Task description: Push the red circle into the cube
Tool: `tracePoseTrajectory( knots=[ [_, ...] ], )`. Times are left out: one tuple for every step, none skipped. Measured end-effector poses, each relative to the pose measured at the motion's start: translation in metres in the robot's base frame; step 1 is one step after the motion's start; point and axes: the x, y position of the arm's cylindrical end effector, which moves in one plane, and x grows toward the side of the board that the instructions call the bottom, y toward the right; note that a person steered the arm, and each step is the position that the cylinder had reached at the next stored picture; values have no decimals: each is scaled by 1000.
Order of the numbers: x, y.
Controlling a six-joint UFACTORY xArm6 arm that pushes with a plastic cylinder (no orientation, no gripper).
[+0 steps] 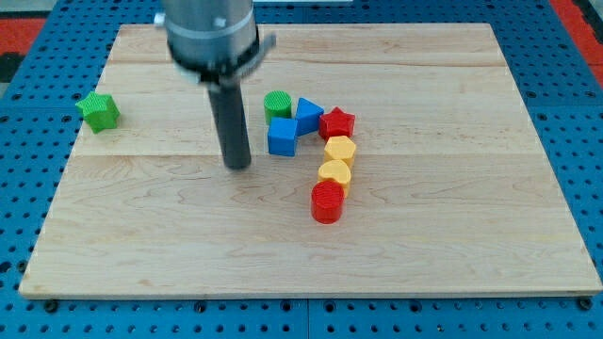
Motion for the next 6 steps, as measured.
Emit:
tracePoseTrajectory(
  knots=[
    [64,73],
    [71,86],
    [28,112],
    [-3,82],
    [-3,78],
    [-3,72]
  ],
)
